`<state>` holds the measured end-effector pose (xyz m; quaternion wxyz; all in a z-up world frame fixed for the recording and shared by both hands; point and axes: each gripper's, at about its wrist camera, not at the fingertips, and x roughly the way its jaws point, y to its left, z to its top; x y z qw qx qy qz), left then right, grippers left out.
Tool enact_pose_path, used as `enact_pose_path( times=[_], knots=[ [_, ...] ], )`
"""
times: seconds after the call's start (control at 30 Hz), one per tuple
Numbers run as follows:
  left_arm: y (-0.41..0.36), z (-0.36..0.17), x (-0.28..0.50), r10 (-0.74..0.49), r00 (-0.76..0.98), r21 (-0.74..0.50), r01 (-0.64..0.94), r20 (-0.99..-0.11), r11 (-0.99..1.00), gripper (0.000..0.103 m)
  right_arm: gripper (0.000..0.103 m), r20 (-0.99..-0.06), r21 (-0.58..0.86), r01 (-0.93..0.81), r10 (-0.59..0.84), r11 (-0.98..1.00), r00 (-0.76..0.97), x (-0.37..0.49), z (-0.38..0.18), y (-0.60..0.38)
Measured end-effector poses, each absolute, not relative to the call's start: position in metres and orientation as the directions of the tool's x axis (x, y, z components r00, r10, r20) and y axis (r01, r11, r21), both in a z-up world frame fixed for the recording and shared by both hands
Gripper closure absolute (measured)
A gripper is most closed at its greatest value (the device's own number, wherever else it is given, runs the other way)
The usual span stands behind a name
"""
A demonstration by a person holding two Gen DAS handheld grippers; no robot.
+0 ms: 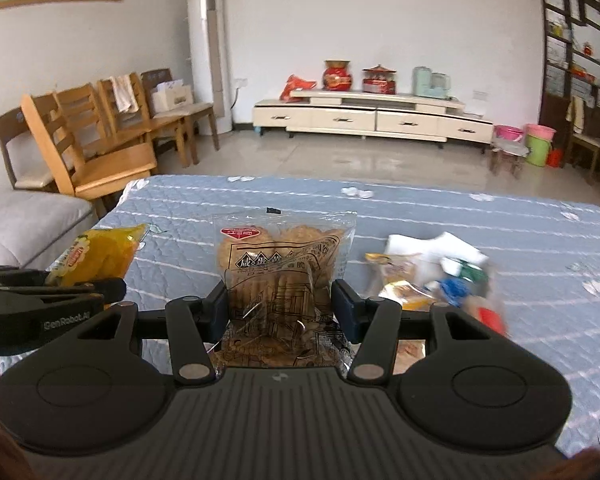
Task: Organize snacks
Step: 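Carry the chip bag and cookie bag over the white box with both grippers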
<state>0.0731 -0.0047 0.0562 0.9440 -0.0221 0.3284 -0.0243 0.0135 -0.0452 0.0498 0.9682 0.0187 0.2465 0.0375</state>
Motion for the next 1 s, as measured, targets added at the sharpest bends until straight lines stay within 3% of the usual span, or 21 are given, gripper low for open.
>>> enact_pose_path(
  times=[0.57,1.0],
  knots=[
    [-0.09,0.057,0.065,-0.252,0.752,-0.08,0.258,-0.609,0.963,0.067,0.037,-0.453,0.072,0.205,-0.151,0.976,0.879,-0.044,0.047,-0.156],
    [-0.119,0.039,0.076,-0.286,0.718,-0.08,0.307,-0.634,0.948,0.067,0.037,-0.518,0.093,0.2,-0.124,0.975,0.846,0.0,0.012,-0.169]
  ],
)
